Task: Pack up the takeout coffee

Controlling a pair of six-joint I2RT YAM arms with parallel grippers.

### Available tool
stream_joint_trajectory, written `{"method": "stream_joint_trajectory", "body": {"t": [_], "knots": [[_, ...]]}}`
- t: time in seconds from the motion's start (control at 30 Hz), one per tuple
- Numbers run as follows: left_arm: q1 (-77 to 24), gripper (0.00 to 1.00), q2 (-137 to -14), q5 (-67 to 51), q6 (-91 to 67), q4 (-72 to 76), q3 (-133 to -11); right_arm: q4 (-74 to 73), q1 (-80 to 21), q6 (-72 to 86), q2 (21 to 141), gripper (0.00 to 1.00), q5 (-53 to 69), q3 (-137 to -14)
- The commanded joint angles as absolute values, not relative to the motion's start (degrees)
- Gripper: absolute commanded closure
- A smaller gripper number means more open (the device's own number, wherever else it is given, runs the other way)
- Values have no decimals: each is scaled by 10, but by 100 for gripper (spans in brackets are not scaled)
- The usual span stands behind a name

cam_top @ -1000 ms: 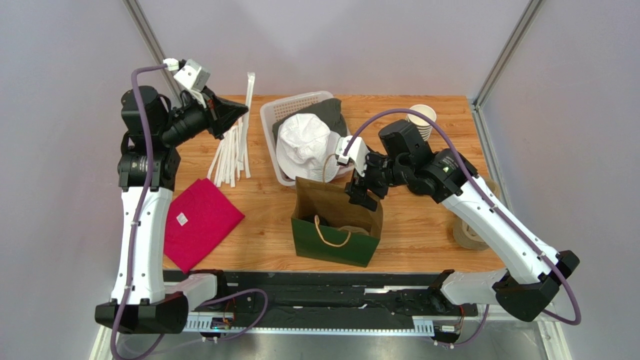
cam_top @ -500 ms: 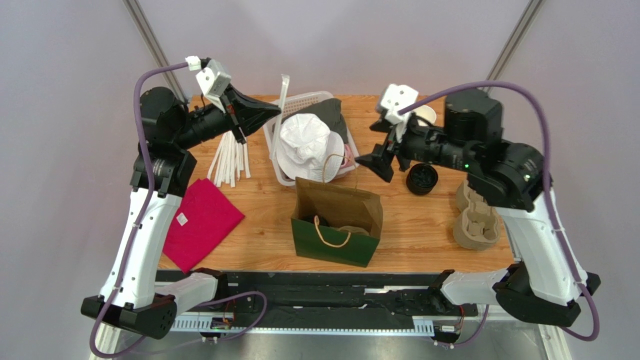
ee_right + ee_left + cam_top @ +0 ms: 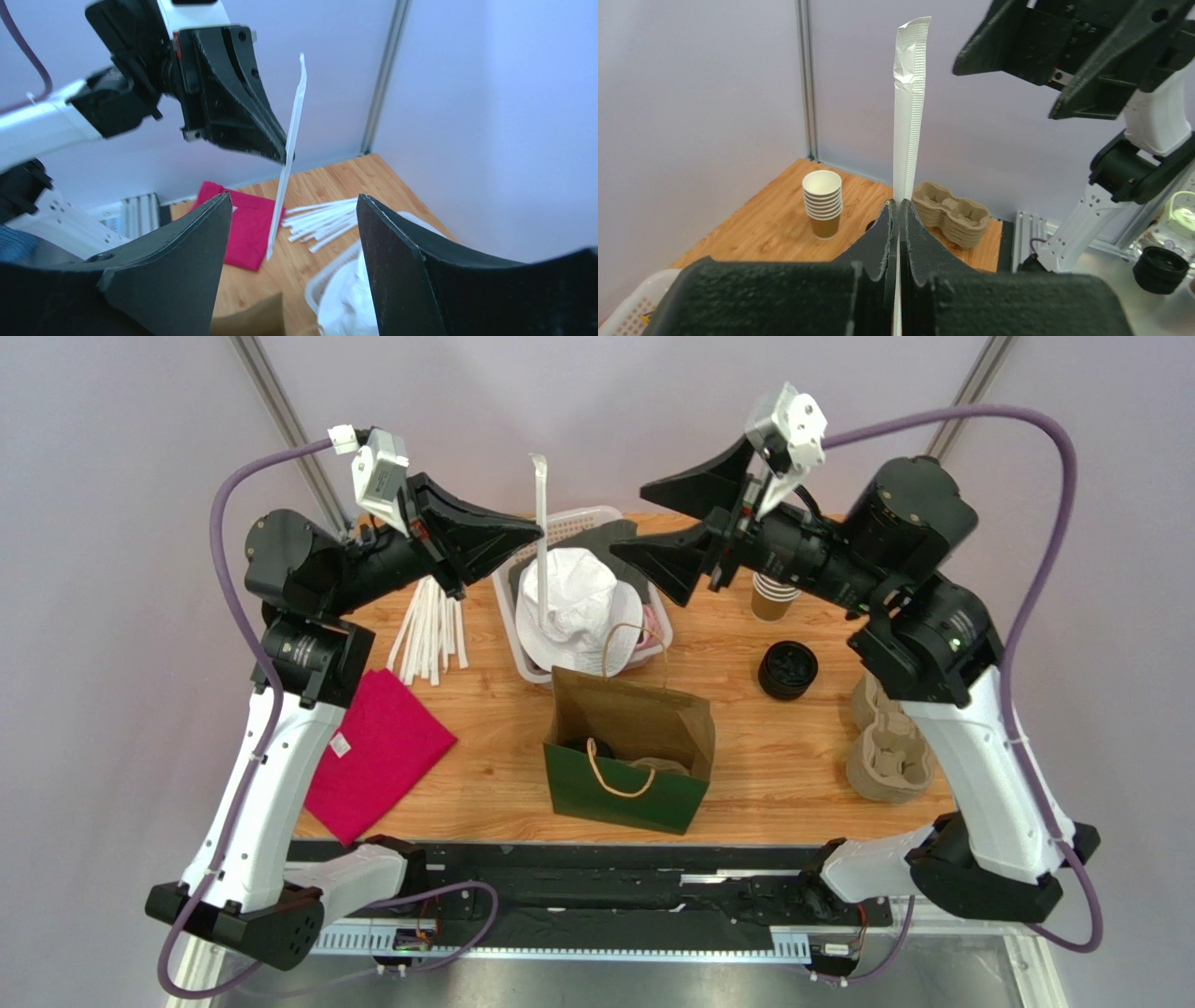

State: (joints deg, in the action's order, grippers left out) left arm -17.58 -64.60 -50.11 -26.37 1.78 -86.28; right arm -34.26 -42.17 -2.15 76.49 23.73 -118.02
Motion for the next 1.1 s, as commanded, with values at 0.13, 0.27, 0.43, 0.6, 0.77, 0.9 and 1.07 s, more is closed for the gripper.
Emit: {"method": "stream_joint_trajectory", "body": {"t": [0.13, 0.27, 0.43, 0.6, 0.77, 0.9, 1.07], "knots": [[-195, 100, -600, -505, -345, 69, -810, -224, -449, 115, 839, 34, 282, -1217], [-203, 100, -584, -497, -369, 83, -780, -224, -463, 104, 855, 37, 270, -1215], [-211, 100, -572, -486, -379, 83, -752, -236, -468, 109, 869, 51, 278, -1216], [-215, 100, -571, -483, -383, 85, -746, -258, -474, 101, 865, 100, 266, -1198], [-215, 56, -565, -473, -349, 44, -753, -276, -474, 68, 843, 100, 247, -1193], [-214, 33, -555, -451, -291, -61, -772, -286, -474, 38, 816, 100, 229, -1177], [-214, 28, -538, -440, -258, -118, -772, -294, -474, 11, 781, 100, 211, -1153]]}}
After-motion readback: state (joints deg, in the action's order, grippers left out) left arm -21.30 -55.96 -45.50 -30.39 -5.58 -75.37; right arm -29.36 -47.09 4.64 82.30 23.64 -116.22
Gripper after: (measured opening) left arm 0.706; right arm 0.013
